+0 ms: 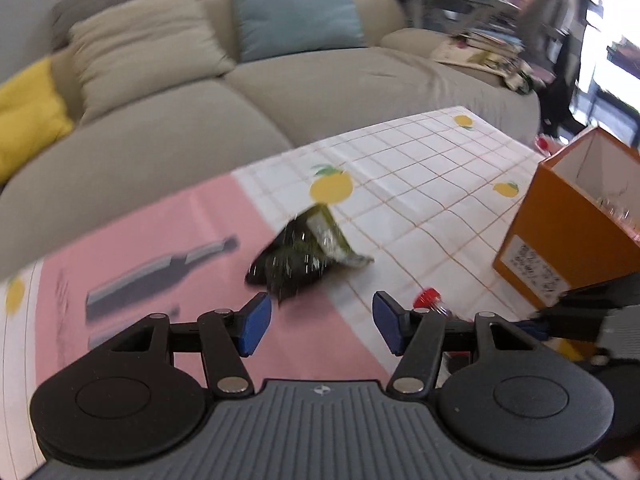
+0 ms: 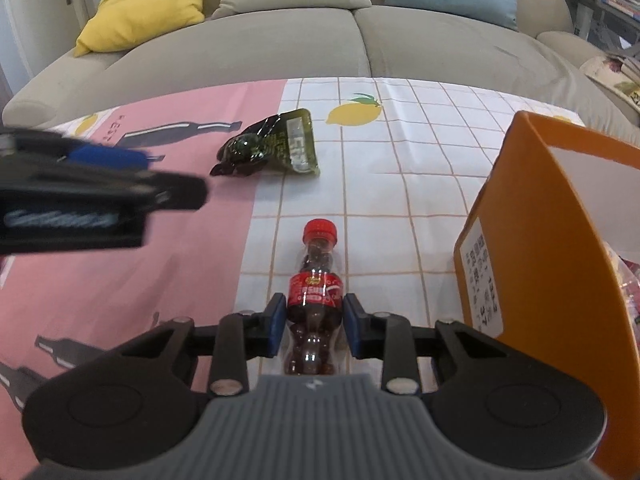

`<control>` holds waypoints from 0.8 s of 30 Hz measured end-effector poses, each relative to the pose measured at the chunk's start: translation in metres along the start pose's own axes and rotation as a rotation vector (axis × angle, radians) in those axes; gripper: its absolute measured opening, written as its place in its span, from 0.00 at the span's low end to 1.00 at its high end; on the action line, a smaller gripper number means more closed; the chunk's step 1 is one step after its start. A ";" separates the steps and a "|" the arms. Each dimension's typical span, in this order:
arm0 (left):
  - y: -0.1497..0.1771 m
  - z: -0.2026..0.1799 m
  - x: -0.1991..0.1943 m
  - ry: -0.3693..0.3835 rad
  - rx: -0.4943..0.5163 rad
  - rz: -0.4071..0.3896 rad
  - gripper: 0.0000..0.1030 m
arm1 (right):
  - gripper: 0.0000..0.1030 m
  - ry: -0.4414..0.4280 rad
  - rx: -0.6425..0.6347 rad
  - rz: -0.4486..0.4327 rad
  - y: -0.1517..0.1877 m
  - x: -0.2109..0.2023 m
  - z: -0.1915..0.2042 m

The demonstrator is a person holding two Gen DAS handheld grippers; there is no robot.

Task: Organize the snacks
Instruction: 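Grasp the dark seaweed pack with the left tool while the right grasps the cola bottle, then carry the seaweed pack and cola bottle over the orange box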

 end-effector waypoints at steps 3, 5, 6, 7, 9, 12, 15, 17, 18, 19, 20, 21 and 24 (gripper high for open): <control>-0.005 0.002 0.025 -0.027 0.118 0.053 0.67 | 0.28 -0.011 0.016 0.005 -0.002 0.002 -0.003; -0.005 0.002 0.039 -0.042 0.185 0.092 0.67 | 0.28 -0.018 0.030 0.010 -0.003 0.003 -0.005; -0.004 0.002 0.045 -0.053 0.215 0.110 0.67 | 0.28 -0.021 0.039 0.012 -0.003 0.003 -0.006; -0.004 0.002 0.050 -0.066 0.246 0.125 0.67 | 0.28 -0.024 0.046 0.014 -0.004 0.003 -0.007; -0.005 0.002 0.057 -0.083 0.296 0.142 0.67 | 0.28 -0.026 0.060 0.015 -0.006 0.005 -0.009; -0.007 0.005 0.067 -0.084 0.359 0.173 0.67 | 0.28 -0.034 0.064 0.017 -0.006 0.007 -0.010; -0.009 0.005 0.075 -0.083 0.399 0.183 0.67 | 0.28 -0.048 0.075 0.030 -0.006 0.009 -0.012; -0.012 0.007 0.079 -0.077 0.389 0.189 0.66 | 0.28 -0.055 0.086 0.048 -0.005 0.011 -0.013; -0.012 0.009 0.079 -0.067 0.363 0.187 0.57 | 0.28 -0.056 0.093 0.050 -0.004 0.012 -0.014; -0.013 0.012 0.080 -0.066 0.339 0.186 0.48 | 0.28 -0.054 0.092 0.047 -0.003 0.011 -0.014; -0.014 0.014 0.080 -0.078 0.325 0.186 0.45 | 0.28 -0.050 0.084 0.041 -0.002 0.010 -0.014; -0.014 0.016 0.080 -0.086 0.307 0.185 0.43 | 0.28 -0.048 0.079 0.038 -0.002 0.010 -0.013; -0.013 0.018 0.075 -0.085 0.242 0.183 0.42 | 0.28 -0.051 0.079 0.034 -0.001 0.008 -0.014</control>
Point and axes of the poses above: each gripper's, at about its wrist camera, not at the fingertips, and x roughly the way its jaws point, z to its left, y to its underside, the point moved 7 cm from there along x, roughly the way its jaws point, and after that the axes turned 14 degrees about y, right-handed, at the moved point
